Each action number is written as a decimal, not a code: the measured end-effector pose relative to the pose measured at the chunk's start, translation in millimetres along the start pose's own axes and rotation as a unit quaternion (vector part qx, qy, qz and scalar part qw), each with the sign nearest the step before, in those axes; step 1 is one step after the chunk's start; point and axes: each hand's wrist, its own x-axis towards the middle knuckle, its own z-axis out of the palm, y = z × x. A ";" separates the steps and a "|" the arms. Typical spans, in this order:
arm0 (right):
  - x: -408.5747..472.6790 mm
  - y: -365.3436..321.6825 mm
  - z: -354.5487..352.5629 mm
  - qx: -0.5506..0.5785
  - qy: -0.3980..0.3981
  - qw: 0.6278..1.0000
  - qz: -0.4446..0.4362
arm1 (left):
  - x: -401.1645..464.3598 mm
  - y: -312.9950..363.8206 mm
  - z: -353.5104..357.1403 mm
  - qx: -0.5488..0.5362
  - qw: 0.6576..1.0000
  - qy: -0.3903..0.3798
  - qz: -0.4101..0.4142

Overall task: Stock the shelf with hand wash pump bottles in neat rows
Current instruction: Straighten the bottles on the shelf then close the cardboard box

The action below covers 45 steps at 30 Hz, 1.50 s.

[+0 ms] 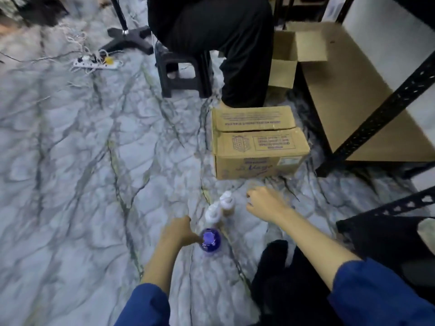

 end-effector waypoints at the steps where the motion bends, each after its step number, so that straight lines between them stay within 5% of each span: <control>1: 10.4 4.3 13.2 -0.003 -0.042 0.999 -0.003 | 10.4 -7.7 12.0 0.005 0.999 -0.029 -0.013; 7: 65.4 18.2 84.0 0.008 -0.165 0.986 0.000 | 65.4 -29.4 90.3 -0.038 0.998 -0.056 -0.013; 11: 97.8 23.6 132.6 0.124 -0.171 0.976 0.051 | 90.0 -38.8 139.2 -0.186 0.981 -0.044 -0.021; 15: 121.3 27.2 173.0 0.276 -0.155 0.944 0.092 | 104.8 -37.5 182.4 -0.357 0.929 0.038 -0.085; 19: 137.3 32.6 204.3 0.434 -0.125 0.886 0.105 | 105.4 -4.5 205.5 -0.505 0.834 0.170 -0.146; 23: 144.0 31.5 219.6 0.516 -0.074 0.848 0.096 | 107.5 14.2 207.9 -0.527 0.802 0.242 -0.144; 32: 137.4 27.0 215.4 0.556 -0.015 0.824 0.108 | 118.2 24.4 194.2 -0.543 0.754 0.307 -0.205; 45: 121.0 22.4 123.8 0.521 0.108 0.842 0.089 | 87.5 28.4 105.2 -0.535 0.726 0.429 -0.048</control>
